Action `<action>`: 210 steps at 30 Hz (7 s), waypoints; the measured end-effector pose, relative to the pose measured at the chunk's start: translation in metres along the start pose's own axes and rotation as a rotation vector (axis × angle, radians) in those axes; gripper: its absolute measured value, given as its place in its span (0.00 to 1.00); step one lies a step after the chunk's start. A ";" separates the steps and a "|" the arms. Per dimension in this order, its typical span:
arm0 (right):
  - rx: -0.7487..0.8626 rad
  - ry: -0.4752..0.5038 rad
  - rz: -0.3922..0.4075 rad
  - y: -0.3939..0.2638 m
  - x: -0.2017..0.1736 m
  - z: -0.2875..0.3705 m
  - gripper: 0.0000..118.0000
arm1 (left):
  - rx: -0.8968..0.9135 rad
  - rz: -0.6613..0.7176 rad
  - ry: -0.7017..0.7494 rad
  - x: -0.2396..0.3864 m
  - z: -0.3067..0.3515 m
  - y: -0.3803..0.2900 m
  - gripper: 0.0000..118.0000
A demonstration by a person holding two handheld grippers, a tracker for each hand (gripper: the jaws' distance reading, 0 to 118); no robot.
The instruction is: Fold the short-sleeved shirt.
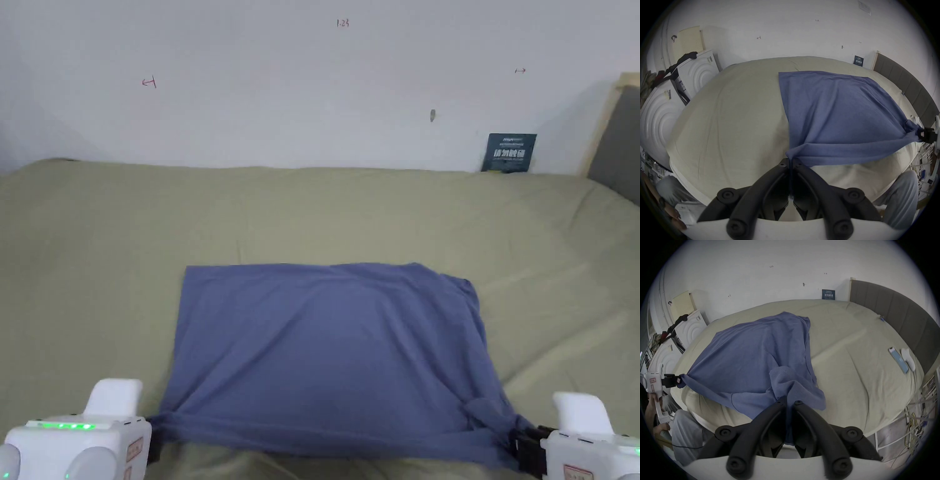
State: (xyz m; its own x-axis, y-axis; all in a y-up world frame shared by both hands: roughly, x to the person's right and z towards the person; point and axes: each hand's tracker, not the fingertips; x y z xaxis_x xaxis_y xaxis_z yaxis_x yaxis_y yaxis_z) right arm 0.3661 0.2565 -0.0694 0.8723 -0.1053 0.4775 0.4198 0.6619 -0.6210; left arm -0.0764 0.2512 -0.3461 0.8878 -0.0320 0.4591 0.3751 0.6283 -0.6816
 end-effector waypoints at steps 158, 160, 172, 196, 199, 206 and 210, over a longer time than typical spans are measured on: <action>0.549 -0.023 0.128 0.392 -0.053 0.209 0.02 | 0.574 0.102 0.109 -0.045 0.223 0.356 0.02; 0.550 -0.030 0.134 0.398 -0.056 0.208 0.02 | 0.567 0.102 0.115 -0.044 0.222 0.363 0.02; 0.526 -0.086 0.167 0.450 -0.063 0.167 0.02 | 0.525 0.089 0.141 -0.031 0.184 0.409 0.02; 0.574 -0.196 0.195 0.615 -0.066 0.067 0.02 | 0.559 0.064 0.222 0.008 0.076 0.552 0.02; 0.587 -0.189 0.158 0.625 -0.064 0.046 0.02 | 0.561 0.067 0.233 0.010 0.055 0.565 0.02; 0.548 -0.183 0.127 0.619 -0.055 -0.021 0.02 | 0.529 0.069 0.246 0.015 -0.007 0.569 0.02; 0.475 -0.198 0.153 0.596 -0.050 -0.064 0.02 | 0.467 0.074 0.233 0.017 -0.053 0.552 0.02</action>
State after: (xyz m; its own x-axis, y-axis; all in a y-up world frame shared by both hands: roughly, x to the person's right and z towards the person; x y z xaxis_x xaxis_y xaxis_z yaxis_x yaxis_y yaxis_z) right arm 0.5886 0.6086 -0.5035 0.8316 0.1302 0.5400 0.0921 0.9263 -0.3653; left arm 0.1600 0.5561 -0.7442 0.9631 -0.1135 0.2440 0.1979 0.9131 -0.3565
